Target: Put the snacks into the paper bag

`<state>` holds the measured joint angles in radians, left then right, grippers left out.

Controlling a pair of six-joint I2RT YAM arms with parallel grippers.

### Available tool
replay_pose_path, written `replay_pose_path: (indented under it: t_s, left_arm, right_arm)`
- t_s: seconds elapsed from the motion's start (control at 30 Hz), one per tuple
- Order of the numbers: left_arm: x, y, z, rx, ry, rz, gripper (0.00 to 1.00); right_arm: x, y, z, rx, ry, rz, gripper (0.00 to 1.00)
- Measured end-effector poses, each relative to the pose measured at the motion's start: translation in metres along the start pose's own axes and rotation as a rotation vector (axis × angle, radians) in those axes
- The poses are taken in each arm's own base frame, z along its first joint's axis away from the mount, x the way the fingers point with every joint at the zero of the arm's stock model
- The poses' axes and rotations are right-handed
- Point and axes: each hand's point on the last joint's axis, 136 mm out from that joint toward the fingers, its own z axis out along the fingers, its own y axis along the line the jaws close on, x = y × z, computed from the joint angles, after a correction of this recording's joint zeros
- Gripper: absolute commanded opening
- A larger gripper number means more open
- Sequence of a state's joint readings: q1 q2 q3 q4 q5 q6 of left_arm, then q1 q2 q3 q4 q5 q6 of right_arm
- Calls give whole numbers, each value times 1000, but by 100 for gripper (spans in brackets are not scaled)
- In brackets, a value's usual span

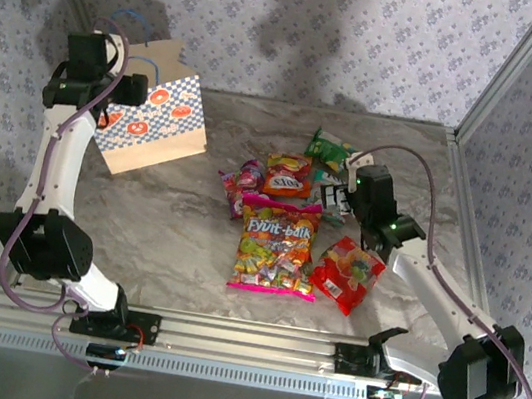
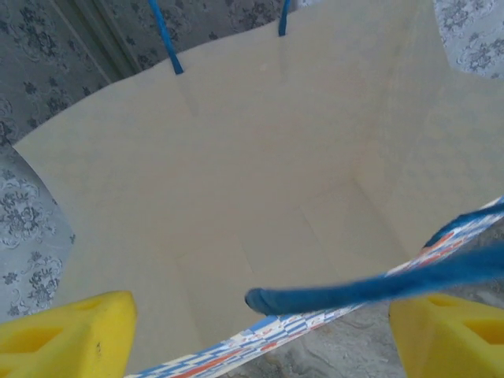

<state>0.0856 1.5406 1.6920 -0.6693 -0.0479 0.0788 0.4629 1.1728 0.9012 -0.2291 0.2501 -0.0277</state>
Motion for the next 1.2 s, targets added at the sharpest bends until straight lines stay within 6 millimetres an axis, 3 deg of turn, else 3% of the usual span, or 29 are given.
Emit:
replay_pose_path:
  t_s: [0.1, 0.2, 0.5, 0.6, 0.8, 1.03, 1.2]
  left_arm:
    - [-5, 2, 0, -5, -16, -2, 82]
    - [-8, 3, 4, -7, -20, 6, 74]
    - [2, 9, 36, -17, 40, 0, 69]
    - [3, 10, 38, -20, 46, -7, 46]
    - [-8, 10, 32, -12, 16, -23, 34]
    - [-9, 8, 32, 2, 16, -37, 19]
    - [-5, 6, 31, 13, 35, -50, 0]
  right_arm:
    - [1, 5, 1, -9, 5, -11, 100]
    - [3, 6, 4, -12, 13, -19, 100]
    - [3, 9, 4, -16, 14, -24, 100]
    - [3, 10, 3, -16, 13, -26, 100]
    - [2, 10, 0, -13, 7, -27, 100]
    - [-5, 5, -9, -2, -22, -18, 100]
    - [-4, 6, -10, -4, -19, -18, 100]
